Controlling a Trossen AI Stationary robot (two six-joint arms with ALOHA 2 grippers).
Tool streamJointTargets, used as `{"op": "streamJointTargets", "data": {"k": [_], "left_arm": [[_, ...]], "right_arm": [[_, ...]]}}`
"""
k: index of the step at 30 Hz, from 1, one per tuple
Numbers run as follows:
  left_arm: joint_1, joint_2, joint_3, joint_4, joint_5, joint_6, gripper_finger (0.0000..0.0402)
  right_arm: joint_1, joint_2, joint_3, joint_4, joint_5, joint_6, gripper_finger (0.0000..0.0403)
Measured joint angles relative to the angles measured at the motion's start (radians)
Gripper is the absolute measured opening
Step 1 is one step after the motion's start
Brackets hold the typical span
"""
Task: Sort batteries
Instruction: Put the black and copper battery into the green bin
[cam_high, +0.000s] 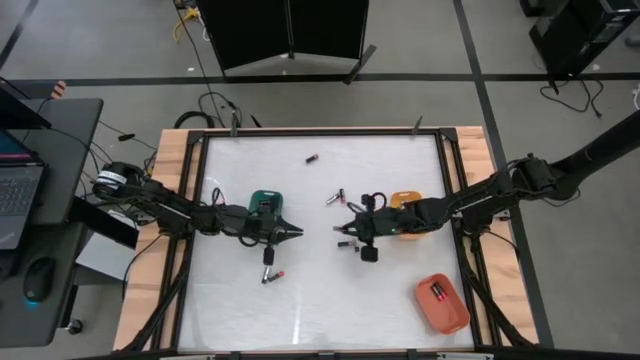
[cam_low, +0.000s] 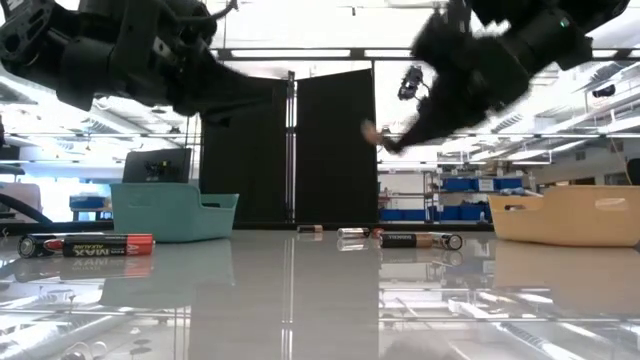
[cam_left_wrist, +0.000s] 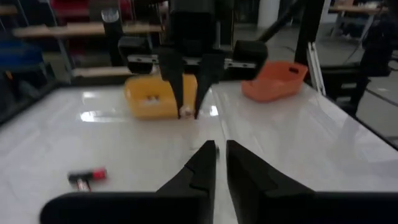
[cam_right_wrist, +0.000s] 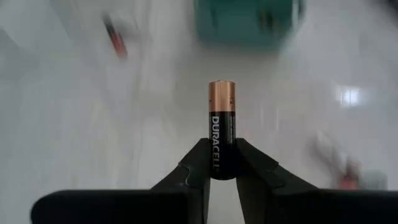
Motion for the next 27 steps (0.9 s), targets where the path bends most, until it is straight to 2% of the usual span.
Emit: {"op": "streamJointTargets", "data": {"k": [10,14,20,27], "left_arm": [[0.000,0.000,0.000,0.280,0.002,0.131,0.0124],[0.000,0.000,0.011,0.348,0.011,0.160,0.0146],[0.001,0.006,0.110,0.268,0.060,0.189,0.0158],[0.021,0.079,0.195,0.275,0.067,0.214,0.0159]], "right_arm": [[0.000,0.013,0.002,0.504,0.000,-0.241,0.0062],[0.000,0.025,0.002,0.576,0.000,-0.274,0.0062],[-0.002,0.047,0.002,0.655,-0.001,-0.307,0.0062],[-0.002,0.047,0.002,0.682,-0.001,-0.329,0.0062]]}}
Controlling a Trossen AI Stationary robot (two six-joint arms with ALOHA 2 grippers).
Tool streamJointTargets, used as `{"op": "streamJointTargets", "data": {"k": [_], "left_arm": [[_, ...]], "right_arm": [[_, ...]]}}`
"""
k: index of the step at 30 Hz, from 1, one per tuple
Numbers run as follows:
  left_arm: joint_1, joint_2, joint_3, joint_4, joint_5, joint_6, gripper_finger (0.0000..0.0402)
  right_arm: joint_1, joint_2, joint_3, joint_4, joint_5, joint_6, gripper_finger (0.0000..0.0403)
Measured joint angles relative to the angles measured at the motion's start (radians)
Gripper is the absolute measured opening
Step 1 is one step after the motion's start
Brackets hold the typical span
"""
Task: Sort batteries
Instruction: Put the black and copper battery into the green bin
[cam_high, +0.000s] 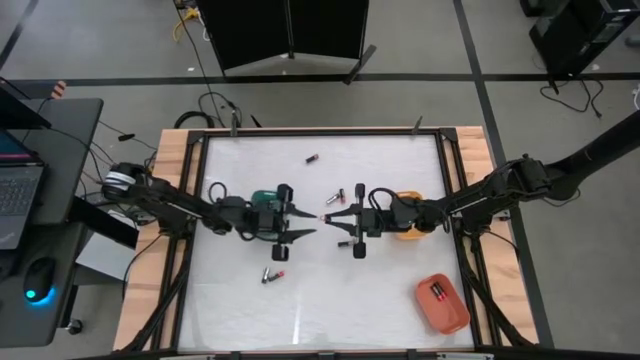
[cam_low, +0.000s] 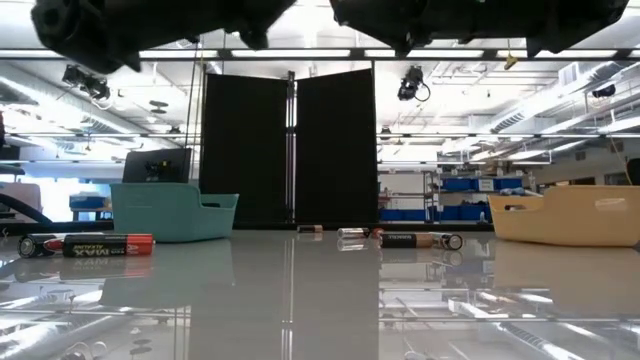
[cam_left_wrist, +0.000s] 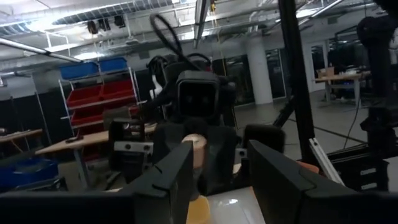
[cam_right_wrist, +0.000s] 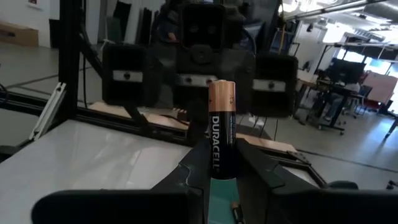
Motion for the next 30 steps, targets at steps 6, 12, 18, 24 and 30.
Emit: {"op": "streamJointTargets", "data": {"k": [6,12,18,24,30], "left_arm": [[0.056,0.104,0.067,0.044,0.096,-0.076,0.0159],[0.071,0.149,0.078,0.141,0.160,-0.107,0.0159],[0.071,0.149,0.078,0.136,0.162,-0.107,0.0157],[0.071,0.149,0.078,0.136,0.162,-0.105,0.0156],[0.071,0.149,0.079,0.135,0.162,-0.104,0.0156]], "right_arm": [[0.000,0.000,0.000,0.003,0.000,-0.005,0.0063],[0.000,0.000,0.000,0.005,-0.002,-0.017,0.0063],[0.000,0.000,0.000,0.006,-0.004,-0.023,0.0064],[0.000,0.000,0.000,0.009,-0.004,-0.022,0.0064],[0.000,0.000,0.000,0.012,-0.004,-0.022,0.0063]]}}
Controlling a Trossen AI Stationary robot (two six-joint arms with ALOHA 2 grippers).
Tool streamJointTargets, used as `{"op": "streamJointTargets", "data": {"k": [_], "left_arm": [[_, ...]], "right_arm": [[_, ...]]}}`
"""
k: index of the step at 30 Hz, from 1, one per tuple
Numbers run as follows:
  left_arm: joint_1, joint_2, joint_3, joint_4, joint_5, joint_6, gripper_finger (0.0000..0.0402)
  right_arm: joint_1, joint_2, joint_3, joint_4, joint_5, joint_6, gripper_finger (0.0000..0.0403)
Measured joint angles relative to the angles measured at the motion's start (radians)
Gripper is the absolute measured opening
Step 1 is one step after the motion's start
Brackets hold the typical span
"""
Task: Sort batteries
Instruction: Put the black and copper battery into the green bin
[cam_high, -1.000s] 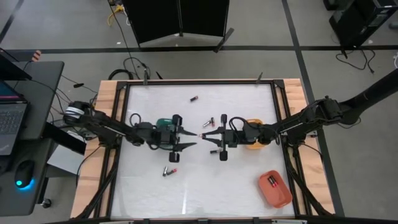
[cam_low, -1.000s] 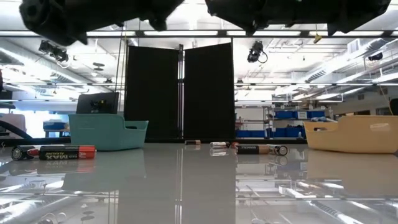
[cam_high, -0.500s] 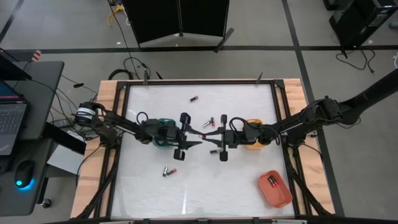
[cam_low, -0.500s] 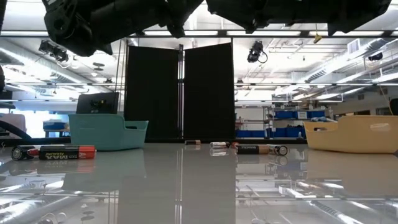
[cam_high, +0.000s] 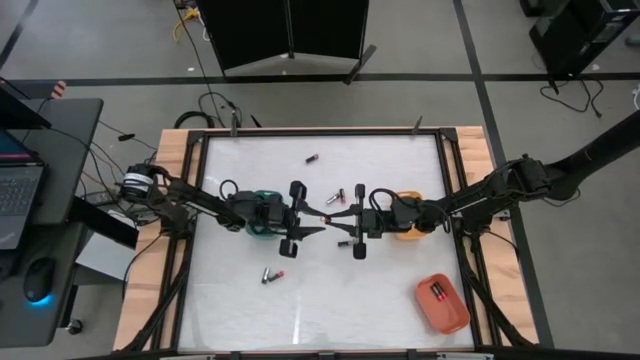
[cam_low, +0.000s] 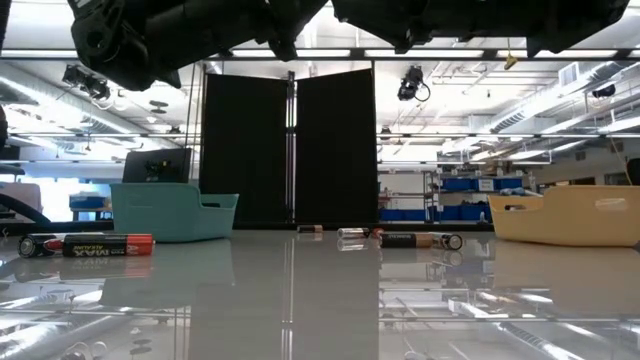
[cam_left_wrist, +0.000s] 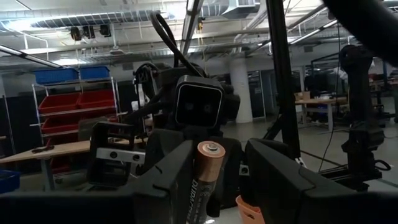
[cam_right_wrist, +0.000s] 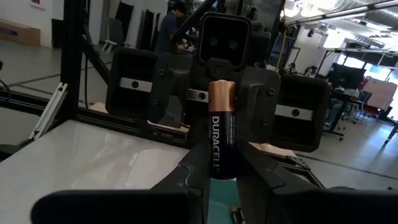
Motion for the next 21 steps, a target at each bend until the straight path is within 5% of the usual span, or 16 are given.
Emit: {"op": "streamJointTargets", "data": {"k": [10,21], "left_arm": [[0.040,0.013,0.019,-0.037,0.035,0.000,0.0149],[0.045,0.094,0.065,0.021,0.074,0.032,0.0067]], "right_arm": [[-0.001,-0.001,0.000,0.005,0.004,0.000,0.0063],[-0.001,-0.002,-0.003,-0.012,0.003,0.012,0.0063]]}}
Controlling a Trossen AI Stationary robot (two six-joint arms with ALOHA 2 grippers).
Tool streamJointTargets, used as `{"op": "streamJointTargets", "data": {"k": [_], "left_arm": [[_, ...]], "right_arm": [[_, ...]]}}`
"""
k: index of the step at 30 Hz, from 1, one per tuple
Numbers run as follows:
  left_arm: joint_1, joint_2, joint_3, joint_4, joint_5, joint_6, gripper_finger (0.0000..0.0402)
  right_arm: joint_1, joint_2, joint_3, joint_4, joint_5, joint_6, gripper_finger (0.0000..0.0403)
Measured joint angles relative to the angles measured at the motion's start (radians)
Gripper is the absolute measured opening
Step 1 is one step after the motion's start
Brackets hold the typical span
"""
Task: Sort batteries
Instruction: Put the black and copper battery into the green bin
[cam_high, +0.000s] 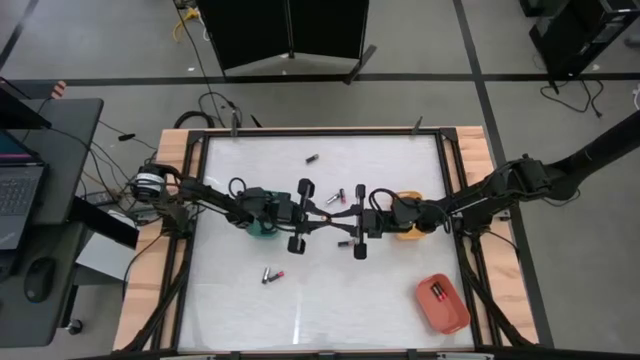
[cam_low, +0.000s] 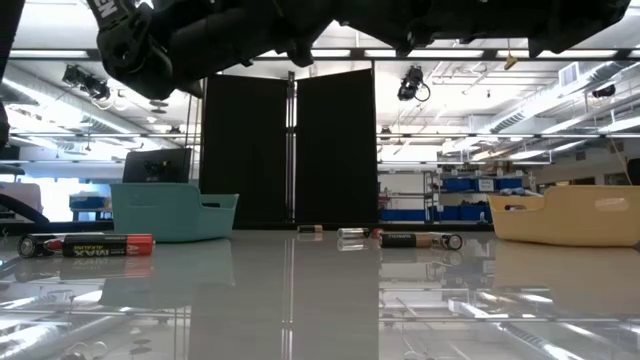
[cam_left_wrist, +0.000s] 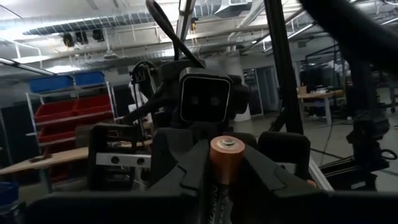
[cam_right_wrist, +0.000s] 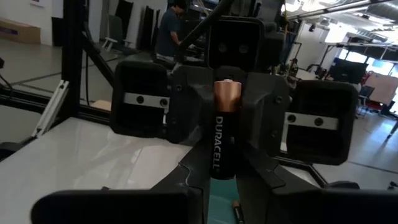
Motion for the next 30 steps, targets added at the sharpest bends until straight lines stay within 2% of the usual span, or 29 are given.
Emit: {"op": "streamJointTargets", "data": {"k": [17,25,30], "left_arm": [[0.000,0.001,-0.006,0.007,-0.009,-0.005,0.0057],[0.002,-0.003,-0.007,-0.007,-0.031,-0.015,0.0057],[0.002,-0.045,-0.007,-0.092,-0.040,0.011,0.0056]], "right_arm": [[-0.001,0.000,0.001,-0.008,0.004,0.007,0.0073],[-0.001,0.000,0.002,-0.038,0.084,0.033,0.0107],[0.000,0.001,0.005,-0.042,0.122,0.039,0.0131]]}}
